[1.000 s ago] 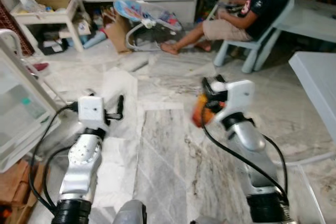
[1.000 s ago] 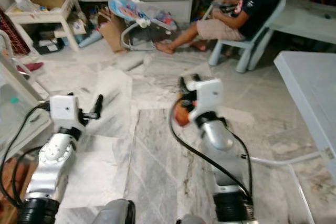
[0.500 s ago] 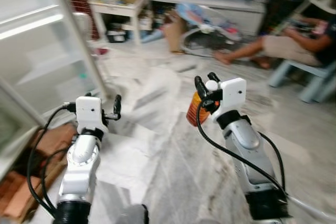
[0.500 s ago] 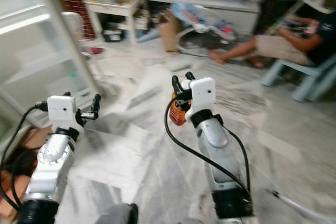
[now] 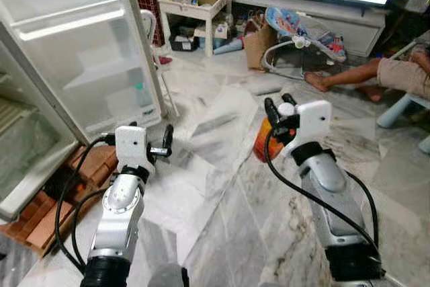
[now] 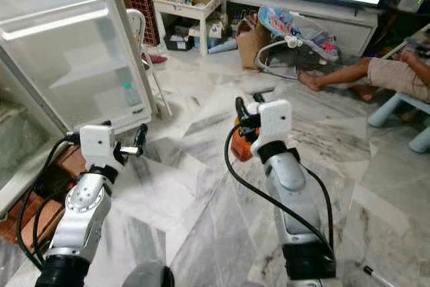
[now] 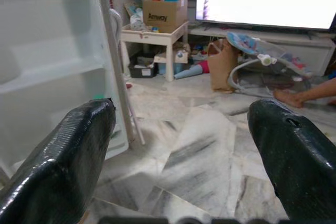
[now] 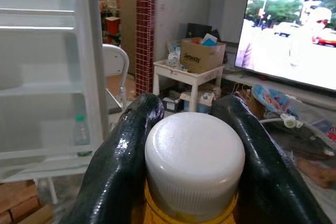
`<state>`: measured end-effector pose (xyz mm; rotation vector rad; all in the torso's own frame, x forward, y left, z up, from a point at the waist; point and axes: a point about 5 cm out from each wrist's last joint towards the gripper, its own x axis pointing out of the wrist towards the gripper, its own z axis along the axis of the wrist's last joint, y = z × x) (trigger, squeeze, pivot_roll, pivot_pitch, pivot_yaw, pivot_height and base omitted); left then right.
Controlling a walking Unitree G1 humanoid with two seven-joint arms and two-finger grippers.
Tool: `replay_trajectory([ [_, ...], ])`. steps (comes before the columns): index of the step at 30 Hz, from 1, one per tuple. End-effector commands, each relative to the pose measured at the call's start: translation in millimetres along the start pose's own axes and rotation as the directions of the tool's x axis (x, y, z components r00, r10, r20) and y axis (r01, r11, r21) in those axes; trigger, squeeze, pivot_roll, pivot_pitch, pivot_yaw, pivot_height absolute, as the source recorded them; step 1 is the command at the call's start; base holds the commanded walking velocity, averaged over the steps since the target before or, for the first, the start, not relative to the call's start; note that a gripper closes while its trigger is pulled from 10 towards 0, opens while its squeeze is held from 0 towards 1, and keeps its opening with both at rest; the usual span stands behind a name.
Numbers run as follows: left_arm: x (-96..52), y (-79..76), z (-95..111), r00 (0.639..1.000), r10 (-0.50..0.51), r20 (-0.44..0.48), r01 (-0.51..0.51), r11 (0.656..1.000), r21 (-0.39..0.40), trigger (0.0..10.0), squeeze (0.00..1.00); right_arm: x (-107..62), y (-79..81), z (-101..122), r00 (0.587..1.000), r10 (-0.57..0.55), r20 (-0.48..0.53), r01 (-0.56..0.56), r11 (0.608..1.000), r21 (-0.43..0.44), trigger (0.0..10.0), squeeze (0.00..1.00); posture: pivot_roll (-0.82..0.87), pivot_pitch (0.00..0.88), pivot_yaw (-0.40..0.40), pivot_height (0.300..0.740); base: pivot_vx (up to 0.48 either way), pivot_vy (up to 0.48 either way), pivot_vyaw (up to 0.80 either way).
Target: Restocking fridge
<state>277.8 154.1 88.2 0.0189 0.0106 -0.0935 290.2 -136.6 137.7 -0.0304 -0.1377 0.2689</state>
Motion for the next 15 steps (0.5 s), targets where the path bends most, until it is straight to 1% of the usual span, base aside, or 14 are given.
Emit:
replay_trajectory([
  [1, -0.5, 9.3, 1.6, 1.000, 0.020, 0.001, -0.020, 1.000, 0.016, 10.0, 0.00, 4.6, 9.0, 7.4, 0.999, 0.031, 0.044, -0.031, 0.999, 0.008, 10.0, 0.00, -0.05, 0.000, 0.003, 0.740, 0.000, 0.480, 0.00],
  [11, 0.3, 8.8, 3.0, 1.000, 0.013, 0.005, -0.013, 1.000, 0.019, 10.0, 0.00, 5.0, 9.5, 7.6, 0.998, 0.034, 0.044, -0.034, 0.999, 0.006, 10.0, 0.00, -0.06, 0.000, 0.008, 0.740, 0.000, 0.480, 0.00],
  [15, 1.4, 7.5, 4.0, 1.000, 0.006, 0.010, -0.006, 1.000, 0.017, 10.0, 0.00, 5.9, 10.9, 8.1, 0.998, 0.038, 0.049, -0.038, 0.999, 0.004, 10.0, 0.00, -0.06, 0.000, 0.009, 0.740, 0.000, 0.480, 0.55],
])
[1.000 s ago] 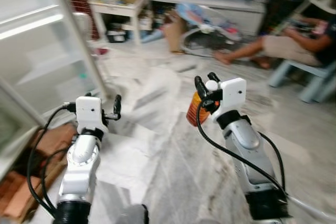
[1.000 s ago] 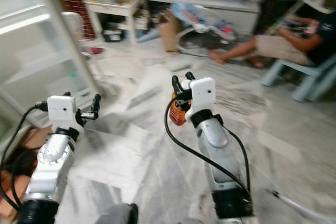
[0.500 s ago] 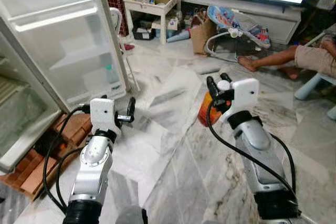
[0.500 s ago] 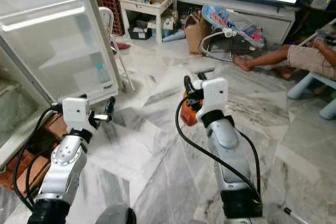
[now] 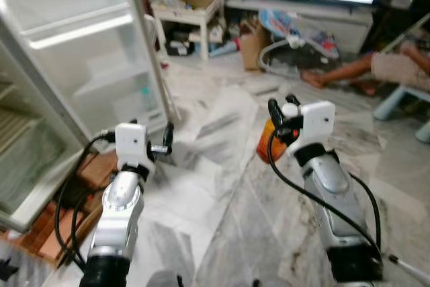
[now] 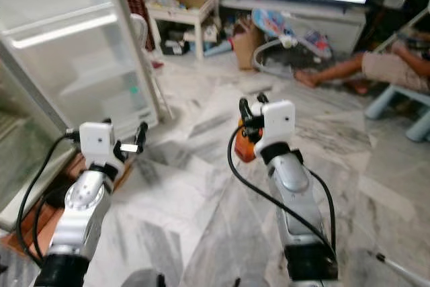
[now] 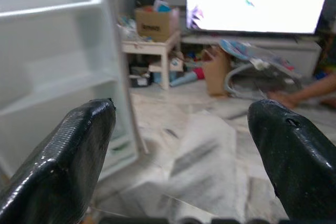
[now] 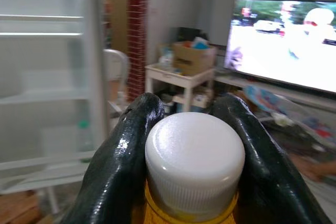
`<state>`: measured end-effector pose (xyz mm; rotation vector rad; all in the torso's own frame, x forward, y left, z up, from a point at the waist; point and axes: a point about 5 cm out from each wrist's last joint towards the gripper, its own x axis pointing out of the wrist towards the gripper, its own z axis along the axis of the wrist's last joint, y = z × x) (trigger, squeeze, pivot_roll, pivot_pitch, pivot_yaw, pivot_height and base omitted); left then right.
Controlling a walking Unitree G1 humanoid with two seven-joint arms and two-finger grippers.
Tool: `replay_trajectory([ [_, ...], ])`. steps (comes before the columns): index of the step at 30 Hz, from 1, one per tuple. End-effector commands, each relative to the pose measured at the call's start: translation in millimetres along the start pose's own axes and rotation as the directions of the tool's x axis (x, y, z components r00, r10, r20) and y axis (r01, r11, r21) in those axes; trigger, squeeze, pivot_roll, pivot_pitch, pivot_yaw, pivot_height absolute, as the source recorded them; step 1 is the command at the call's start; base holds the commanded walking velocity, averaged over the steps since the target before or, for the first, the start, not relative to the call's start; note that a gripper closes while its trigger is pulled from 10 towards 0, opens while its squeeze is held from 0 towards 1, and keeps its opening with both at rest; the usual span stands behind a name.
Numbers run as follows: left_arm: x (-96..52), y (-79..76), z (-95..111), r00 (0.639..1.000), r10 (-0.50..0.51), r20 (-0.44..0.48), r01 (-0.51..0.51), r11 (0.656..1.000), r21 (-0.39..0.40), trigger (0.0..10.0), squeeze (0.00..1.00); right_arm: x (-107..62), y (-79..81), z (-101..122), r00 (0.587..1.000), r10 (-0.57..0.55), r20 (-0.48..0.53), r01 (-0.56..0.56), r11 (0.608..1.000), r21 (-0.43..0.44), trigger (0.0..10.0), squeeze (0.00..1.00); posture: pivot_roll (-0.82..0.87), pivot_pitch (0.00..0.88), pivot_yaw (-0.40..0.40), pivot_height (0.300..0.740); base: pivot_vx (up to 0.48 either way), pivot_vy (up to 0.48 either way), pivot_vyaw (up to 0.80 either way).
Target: Restocking fridge
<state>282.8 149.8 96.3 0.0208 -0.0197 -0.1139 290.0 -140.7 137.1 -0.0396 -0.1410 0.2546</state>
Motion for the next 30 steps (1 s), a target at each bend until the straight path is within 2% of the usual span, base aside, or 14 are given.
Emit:
replay_trajectory([
  [1, -4.2, 11.1, -4.1, 0.999, 0.026, -0.021, -0.026, 1.000, 0.014, 10.0, 0.00, 7.1, 14.8, 8.9, 0.998, 0.051, 0.048, -0.052, 0.999, 0.015, 10.0, 0.00, -0.06, 0.000, 0.009, 0.740, 0.000, 0.480, 0.65],
  [6, -3.8, 9.8, -3.1, 1.000, 0.020, -0.013, -0.020, 1.000, 0.019, 10.0, 0.00, 7.8, 15.2, 8.7, 0.997, 0.052, 0.048, -0.053, 0.998, 0.019, 10.0, 0.00, -0.06, 0.000, 0.009, 0.740, 0.000, 0.480, 0.61],
  [24, -5.0, 6.9, -0.3, 1.000, -0.005, 0.008, 0.005, 1.000, 0.021, 10.0, 0.00, 11.5, 15.4, 7.4, 0.998, 0.033, 0.046, -0.034, 0.999, 0.026, 10.0, 0.00, -0.05, 0.000, 0.011, 0.740, 0.000, 0.480, 0.00],
  [26, -4.7, 7.6, 1.7, 1.000, -0.002, 0.016, 0.001, 0.999, 0.036, 10.0, 0.00, 12.4, 14.8, 7.6, 0.999, 0.028, 0.045, -0.029, 0.999, 0.023, 10.0, 0.00, -0.05, 0.000, 0.012, 0.740, 0.000, 0.251, 0.00],
  [30, -6.3, 4.2, 3.5, 0.998, -0.050, 0.029, 0.050, 0.999, 0.009, 10.0, 0.00, 12.5, 13.2, 6.3, 0.999, 0.010, 0.040, -0.011, 1.000, 0.023, 10.0, 0.00, -0.05, 0.003, 0.015, 0.740, 0.000, 0.000, 0.00],
])
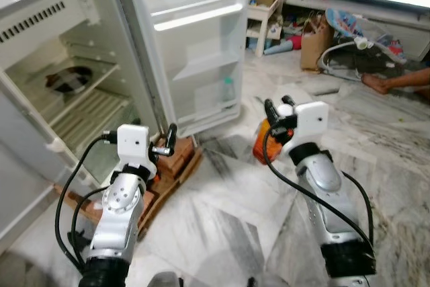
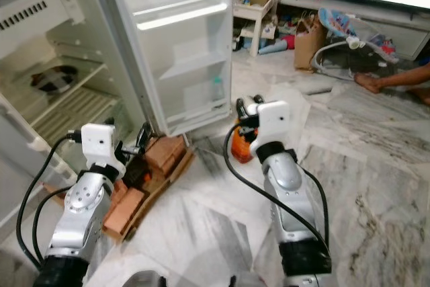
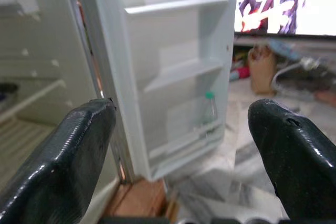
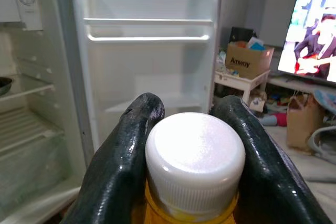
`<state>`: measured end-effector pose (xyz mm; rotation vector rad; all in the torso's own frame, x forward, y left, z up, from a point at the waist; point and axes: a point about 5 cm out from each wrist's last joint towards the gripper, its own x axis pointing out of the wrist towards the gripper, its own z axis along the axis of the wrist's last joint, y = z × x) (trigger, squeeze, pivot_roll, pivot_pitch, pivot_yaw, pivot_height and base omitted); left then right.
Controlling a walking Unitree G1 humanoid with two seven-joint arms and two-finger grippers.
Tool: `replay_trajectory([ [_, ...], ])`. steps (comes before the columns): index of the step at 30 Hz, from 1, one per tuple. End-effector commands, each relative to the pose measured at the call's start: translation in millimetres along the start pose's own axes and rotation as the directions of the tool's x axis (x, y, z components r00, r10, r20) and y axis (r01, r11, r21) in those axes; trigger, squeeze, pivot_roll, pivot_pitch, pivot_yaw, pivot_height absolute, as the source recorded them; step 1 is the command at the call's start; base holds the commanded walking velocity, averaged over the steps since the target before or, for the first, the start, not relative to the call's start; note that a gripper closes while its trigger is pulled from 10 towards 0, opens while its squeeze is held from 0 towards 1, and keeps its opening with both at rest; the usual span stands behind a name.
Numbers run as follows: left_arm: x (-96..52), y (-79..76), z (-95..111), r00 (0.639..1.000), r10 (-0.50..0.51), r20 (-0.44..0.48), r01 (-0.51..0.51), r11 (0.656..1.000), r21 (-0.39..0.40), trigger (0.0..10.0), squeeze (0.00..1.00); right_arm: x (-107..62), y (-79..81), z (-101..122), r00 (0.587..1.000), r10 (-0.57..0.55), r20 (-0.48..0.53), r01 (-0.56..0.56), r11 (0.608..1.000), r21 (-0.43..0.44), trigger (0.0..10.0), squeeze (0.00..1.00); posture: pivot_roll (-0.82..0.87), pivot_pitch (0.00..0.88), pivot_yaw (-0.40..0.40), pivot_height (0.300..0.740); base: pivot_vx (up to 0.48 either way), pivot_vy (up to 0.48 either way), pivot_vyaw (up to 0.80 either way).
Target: Restocking fridge
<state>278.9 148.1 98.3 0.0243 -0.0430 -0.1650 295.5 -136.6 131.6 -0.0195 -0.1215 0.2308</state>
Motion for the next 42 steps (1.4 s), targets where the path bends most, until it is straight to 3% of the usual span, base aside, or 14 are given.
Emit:
replay_trajectory([
  [1, -3.3, 5.5, 1.0, 1.000, -0.008, 0.004, 0.008, 1.000, 0.000, 10.0, 0.00, 6.3, 10.9, 12.0, 0.998, 0.036, 0.054, -0.036, 0.999, -0.003, 10.0, 0.00, -0.05, 0.003, 0.015, 0.740, 0.000, 0.000, 0.00],
  [13, -1.9, -0.9, 3.8, 0.998, -0.064, 0.023, 0.065, 0.997, -0.031, 10.0, 0.00, 8.0, 8.9, 8.5, 0.999, 0.018, 0.034, -0.018, 1.000, -0.001, 10.0, 0.00, -0.05, 0.000, 0.015, 0.740, 0.000, 0.000, -0.09],
  [42, 0.5, -7.2, 2.2, 0.994, -0.104, 0.022, 0.105, 0.994, -0.042, 10.0, 0.00, 10.4, 13.2, 8.3, 0.998, 0.041, 0.039, -0.039, 0.998, -0.039, 10.0, 0.00, -0.06, 0.000, 0.011, 0.740, 0.362, 0.000, -0.06],
])
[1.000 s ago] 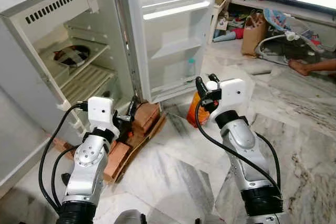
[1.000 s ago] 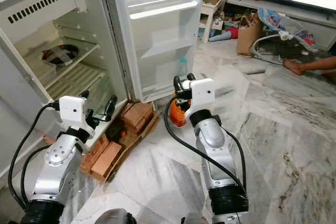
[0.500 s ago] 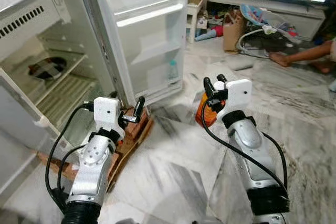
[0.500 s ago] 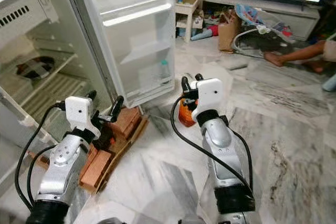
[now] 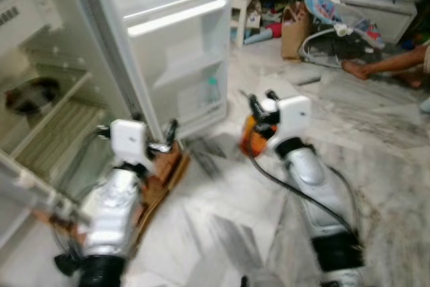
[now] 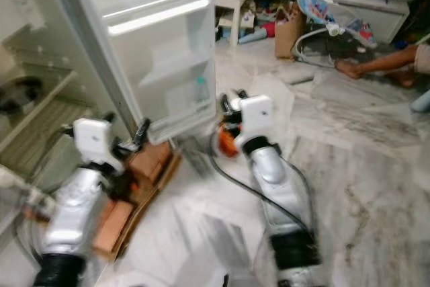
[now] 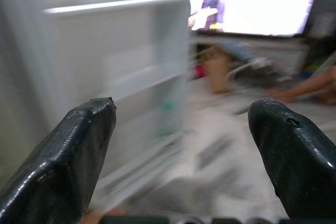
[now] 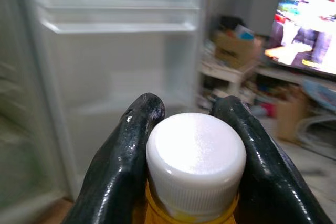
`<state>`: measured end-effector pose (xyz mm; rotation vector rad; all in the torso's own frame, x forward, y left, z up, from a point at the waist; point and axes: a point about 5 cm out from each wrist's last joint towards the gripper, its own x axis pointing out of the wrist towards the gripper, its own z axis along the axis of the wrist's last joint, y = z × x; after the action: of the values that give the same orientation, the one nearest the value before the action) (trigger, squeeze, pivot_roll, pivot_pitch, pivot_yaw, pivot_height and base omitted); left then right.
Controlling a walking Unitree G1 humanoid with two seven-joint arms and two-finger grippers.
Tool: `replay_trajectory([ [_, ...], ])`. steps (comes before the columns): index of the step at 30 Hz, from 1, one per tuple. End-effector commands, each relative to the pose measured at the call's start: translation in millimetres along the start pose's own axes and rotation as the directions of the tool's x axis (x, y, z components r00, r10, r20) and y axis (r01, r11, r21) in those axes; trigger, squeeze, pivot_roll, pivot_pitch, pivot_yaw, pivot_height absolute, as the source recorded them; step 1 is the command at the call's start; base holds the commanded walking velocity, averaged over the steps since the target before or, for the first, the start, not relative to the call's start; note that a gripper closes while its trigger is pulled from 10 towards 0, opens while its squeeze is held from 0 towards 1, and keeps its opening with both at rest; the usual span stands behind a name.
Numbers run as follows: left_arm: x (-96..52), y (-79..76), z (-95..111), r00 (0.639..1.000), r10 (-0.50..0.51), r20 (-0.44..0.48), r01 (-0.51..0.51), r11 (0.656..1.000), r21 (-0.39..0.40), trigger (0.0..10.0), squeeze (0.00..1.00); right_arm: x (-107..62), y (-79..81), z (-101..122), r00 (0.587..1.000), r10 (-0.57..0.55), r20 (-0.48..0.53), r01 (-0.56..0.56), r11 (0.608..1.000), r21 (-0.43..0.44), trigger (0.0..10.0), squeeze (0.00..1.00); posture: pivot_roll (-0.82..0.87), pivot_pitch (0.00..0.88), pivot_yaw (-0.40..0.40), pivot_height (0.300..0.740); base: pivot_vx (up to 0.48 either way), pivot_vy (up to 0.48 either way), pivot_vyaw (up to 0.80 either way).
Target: Restocking fridge
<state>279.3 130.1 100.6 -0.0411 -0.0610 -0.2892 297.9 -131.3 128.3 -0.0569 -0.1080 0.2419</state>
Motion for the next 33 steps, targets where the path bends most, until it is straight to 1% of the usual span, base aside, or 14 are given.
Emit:
replay_trajectory([
  [1, -4.2, 9.9, 0.2, 1.000, 0.017, -0.006, -0.017, 1.000, 0.023, 10.0, 0.00, 7.4, 6.7, 12.1, 0.998, 0.020, 0.057, -0.020, 1.000, -0.004, 10.0, 0.00, -0.06, 0.000, 0.011, 0.740, 0.371, 0.000, 0.00],
  [8, -3.4, 9.5, -0.2, 1.000, 0.014, -0.009, -0.014, 1.000, 0.025, 10.0, 0.00, 9.0, 3.8, 13.6, 0.998, 0.014, 0.061, -0.013, 1.000, -0.007, 10.0, 0.00, -0.06, 0.000, 0.012, 0.740, 0.373, 0.000, 0.00],
  [15, -2.8, 9.6, -0.5, 1.000, 0.019, -0.011, -0.019, 0.999, 0.025, 10.0, 0.00, 8.3, 6.9, 15.2, 0.996, 0.046, 0.079, -0.043, 0.998, -0.040, 10.0, 0.00, -0.06, 0.000, 0.010, 0.740, 0.371, 0.000, 0.00],
  [24, -3.0, 10.2, -0.9, 1.000, 0.017, -0.014, -0.017, 0.999, 0.027, 10.0, 0.00, 8.4, 9.0, 14.6, 0.995, 0.053, 0.083, -0.050, 0.998, -0.035, 10.0, 0.00, -0.06, 0.001, 0.011, 0.740, 0.370, 0.000, 0.47],
  [33, -2.2, 8.7, -0.8, 1.000, 0.011, -0.013, -0.011, 0.999, 0.030, 10.0, 0.00, 7.4, 10.4, 13.6, 0.994, 0.066, 0.085, -0.064, 0.998, -0.026, 10.0, 0.00, -0.06, 0.000, 0.010, 0.740, 0.366, 0.000, 0.00],
])
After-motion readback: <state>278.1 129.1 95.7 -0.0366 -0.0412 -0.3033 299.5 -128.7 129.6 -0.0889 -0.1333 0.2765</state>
